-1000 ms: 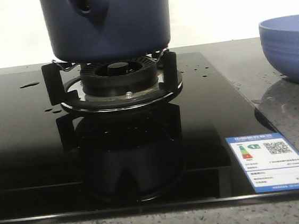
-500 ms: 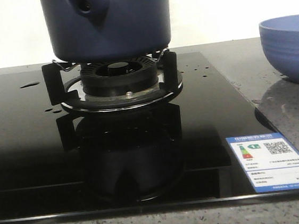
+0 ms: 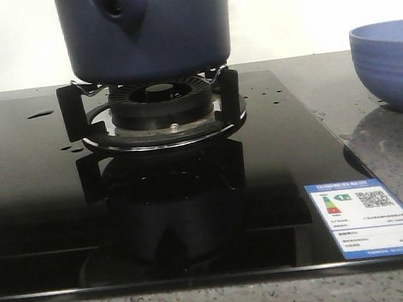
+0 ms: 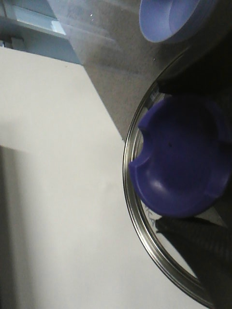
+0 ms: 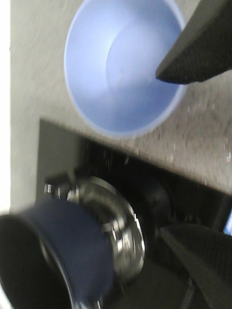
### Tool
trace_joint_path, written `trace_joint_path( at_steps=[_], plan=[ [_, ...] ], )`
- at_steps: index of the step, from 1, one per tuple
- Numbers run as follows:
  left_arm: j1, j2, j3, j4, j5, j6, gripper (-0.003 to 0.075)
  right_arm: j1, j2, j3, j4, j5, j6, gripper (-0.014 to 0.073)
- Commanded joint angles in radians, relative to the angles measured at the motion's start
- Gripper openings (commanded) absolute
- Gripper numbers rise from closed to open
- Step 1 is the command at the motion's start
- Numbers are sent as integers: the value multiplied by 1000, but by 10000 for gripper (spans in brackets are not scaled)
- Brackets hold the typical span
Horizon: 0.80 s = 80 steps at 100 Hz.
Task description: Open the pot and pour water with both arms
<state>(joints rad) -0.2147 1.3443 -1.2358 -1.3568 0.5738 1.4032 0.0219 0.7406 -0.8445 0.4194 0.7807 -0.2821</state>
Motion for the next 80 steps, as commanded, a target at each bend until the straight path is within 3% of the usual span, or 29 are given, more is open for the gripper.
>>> trace_joint_path(
  at_steps=[1, 14, 29, 61, 72, 80],
  plan=[
    [51, -72, -38, -70, 17, 5, 357, -43, 83, -109, -83, 22, 87, 538],
    [133, -112, -38, -70, 33, 5, 357, -122, 230, -231, -127, 141, 108, 537],
    [216, -146, -38, -70, 48, 5, 357, -199, 373, -320, -130, 184, 110, 494],
    [245, -152, -38, -67, 44, 5, 357, -240, 600, -360, -201, 219, 110, 440],
    [245, -152, -38, -67, 44, 5, 357, -240, 647, -360, -199, 209, 110, 379],
    [245, -152, -38, -67, 44, 5, 357, -240, 669, -360, -198, 195, 110, 287]
  ],
)
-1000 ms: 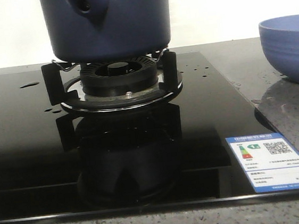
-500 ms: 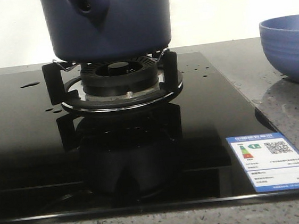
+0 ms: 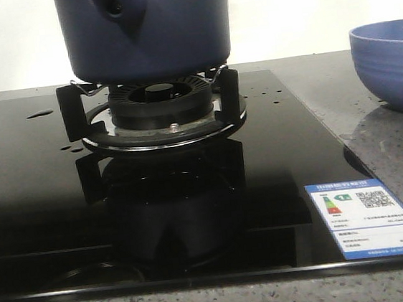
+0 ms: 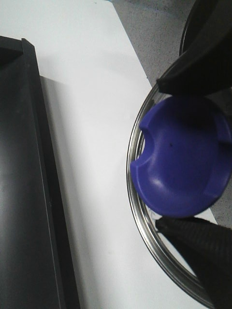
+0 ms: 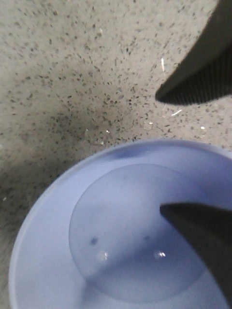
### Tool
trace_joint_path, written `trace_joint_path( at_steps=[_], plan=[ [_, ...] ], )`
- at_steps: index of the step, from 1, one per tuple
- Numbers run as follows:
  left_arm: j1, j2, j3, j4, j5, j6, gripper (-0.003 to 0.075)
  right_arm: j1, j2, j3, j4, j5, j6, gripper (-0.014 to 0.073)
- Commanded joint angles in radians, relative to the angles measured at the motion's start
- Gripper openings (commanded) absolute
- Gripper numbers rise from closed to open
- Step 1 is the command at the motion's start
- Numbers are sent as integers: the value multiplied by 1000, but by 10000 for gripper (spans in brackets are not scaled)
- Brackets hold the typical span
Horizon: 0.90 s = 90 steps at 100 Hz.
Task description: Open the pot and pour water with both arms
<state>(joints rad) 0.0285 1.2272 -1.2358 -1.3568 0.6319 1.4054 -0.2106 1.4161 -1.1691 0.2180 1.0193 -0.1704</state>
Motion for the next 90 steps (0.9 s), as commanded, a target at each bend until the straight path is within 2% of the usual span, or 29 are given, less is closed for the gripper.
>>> trace_joint_path(
  at_steps=[1, 10, 35, 65, 90],
  plan=[
    [2, -35, -38, -67, -14, 3, 357, -8, -5, -36, 4, -44, -2, 279],
    [2, -35, -38, -67, -14, 3, 357, -8, 11, -36, 8, -57, -2, 156],
    [2, -35, -38, -42, -53, 3, 357, -8, 21, -53, 23, -67, -3, -63],
    [2, -35, -38, -26, -66, 3, 357, -3, 21, -245, 119, 45, -12, -66],
    [2, -35, -38, -26, -66, 3, 357, 87, 39, -460, 137, 115, -12, -62]
  ],
)
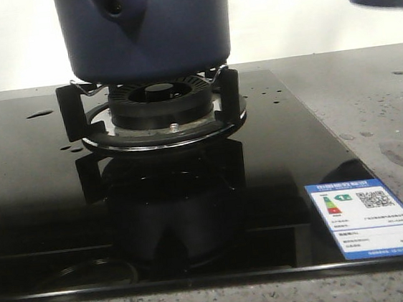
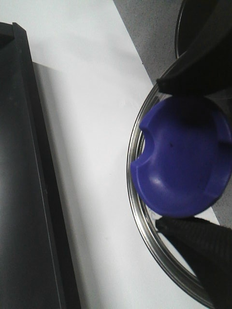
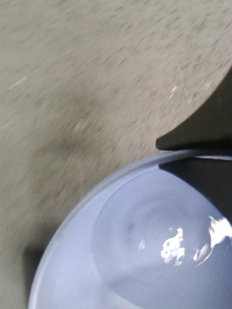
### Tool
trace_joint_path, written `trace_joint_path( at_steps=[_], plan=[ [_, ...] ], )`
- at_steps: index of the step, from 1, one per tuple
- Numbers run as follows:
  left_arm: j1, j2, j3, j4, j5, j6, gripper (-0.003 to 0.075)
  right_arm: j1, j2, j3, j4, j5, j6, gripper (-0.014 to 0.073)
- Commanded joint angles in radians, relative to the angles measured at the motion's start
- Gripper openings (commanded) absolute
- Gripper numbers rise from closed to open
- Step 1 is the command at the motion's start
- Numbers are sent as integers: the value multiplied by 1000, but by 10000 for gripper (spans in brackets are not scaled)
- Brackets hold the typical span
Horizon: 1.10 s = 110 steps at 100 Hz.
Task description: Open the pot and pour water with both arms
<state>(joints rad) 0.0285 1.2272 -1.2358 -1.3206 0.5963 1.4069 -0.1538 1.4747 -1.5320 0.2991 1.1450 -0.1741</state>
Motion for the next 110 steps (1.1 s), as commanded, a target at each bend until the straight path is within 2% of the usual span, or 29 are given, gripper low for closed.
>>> trace_joint_path(
  at_steps=[1, 34, 58, 72, 88, 110],
  plan=[
    [2, -35, -38, -62, -30, 1, 357, 37, -15, -111, 55, -9, -9, -62],
    [2, -35, -38, -62, -30, 1, 357, 244, 144, -422, 81, 29, 6, -52],
    [2, -35, -38, -62, -30, 1, 357, 371, 259, -582, 98, -56, 6, -52],
    [2, -35, -38, -62, -30, 1, 357, 409, 282, -590, 107, -180, -4, -52],
    [2, -35, -38, -62, -30, 1, 357, 437, 283, -567, 109, -343, -98, -52],
    [2, -35, -38, -62, -30, 1, 357, 481, 214, -422, 112, -600, -227, -51]
  ],
)
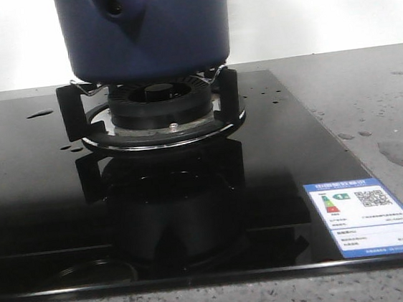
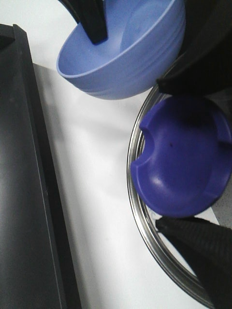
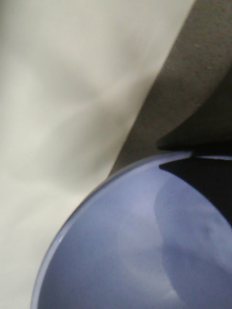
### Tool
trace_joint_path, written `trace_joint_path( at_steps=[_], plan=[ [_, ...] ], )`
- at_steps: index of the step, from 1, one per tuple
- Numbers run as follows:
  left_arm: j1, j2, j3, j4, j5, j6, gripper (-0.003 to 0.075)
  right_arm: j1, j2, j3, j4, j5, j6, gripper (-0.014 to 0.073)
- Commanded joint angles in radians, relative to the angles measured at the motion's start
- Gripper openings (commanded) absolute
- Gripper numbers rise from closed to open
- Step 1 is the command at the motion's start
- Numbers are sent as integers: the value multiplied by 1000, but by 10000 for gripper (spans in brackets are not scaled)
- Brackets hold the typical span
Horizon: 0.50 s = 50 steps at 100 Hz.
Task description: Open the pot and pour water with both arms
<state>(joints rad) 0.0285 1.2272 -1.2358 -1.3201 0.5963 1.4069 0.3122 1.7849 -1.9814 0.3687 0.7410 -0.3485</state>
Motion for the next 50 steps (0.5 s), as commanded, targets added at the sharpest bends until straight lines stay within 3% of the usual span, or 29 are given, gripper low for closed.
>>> trace_joint_path(
  at_steps=[1, 28, 50],
  plan=[
    [2, -35, -38, -63, -30, 1, 357, 20, -103, 35, 42, -206, -57, -51],
    [2, -35, -38, -63, -30, 1, 357, 86, -245, 393, 42, -658, -176, -51],
    [2, -35, -38, -63, -30, 1, 357, 158, -288, 642, 31, -1091, -178, -51]
  ],
)
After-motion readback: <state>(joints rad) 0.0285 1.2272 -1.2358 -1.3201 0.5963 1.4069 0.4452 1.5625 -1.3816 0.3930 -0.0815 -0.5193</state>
